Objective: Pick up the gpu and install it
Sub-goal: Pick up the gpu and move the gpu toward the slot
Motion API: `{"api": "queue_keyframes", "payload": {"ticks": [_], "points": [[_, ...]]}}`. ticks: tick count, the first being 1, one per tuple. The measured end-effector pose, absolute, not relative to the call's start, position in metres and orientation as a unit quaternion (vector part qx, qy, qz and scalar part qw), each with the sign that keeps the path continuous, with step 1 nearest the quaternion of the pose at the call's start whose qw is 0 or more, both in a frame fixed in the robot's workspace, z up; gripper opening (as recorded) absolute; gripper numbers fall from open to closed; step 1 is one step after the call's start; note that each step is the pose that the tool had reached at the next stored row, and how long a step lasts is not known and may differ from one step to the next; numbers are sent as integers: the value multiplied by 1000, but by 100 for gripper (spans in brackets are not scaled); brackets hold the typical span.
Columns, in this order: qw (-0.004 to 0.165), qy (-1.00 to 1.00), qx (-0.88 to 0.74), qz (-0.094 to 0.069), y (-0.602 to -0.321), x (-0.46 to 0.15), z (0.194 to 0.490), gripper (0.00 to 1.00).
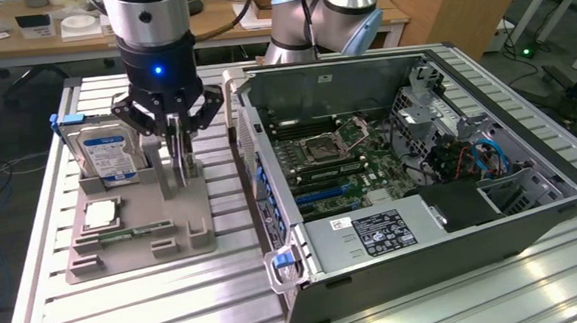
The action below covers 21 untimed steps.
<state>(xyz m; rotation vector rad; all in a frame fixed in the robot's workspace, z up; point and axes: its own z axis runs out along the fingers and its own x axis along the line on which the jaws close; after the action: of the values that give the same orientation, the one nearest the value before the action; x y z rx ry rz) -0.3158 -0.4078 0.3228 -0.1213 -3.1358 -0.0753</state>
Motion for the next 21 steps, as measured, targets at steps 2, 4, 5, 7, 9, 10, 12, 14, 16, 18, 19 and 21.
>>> {"api": "queue_keyframes", "payload": {"ticks": [2,4,5,7,9,10,12,14,16,18,19,21], "points": [[1,-999,-39,-24,-408,-316,329,28],[1,-999,-39,-24,-408,-316,335,28],[1,-999,-39,-24,-408,-316,338,28],[1,-999,-39,-24,-408,-316,346,28],[1,-999,-39,-24,-408,-316,353,28],[1,-999,-39,-24,-408,-316,356,28],[1,-999,-39,-24,-408,-316,363,28],[1,-999,-39,-24,-408,-316,369,28],[1,-999,-39,-24,-408,-316,375,28],[1,-999,-39,-24,-408,-316,381,28],[1,-999,-39,-24,-408,-316,384,28],[1,-999,-39,-24,-408,-316,391,28]]}}
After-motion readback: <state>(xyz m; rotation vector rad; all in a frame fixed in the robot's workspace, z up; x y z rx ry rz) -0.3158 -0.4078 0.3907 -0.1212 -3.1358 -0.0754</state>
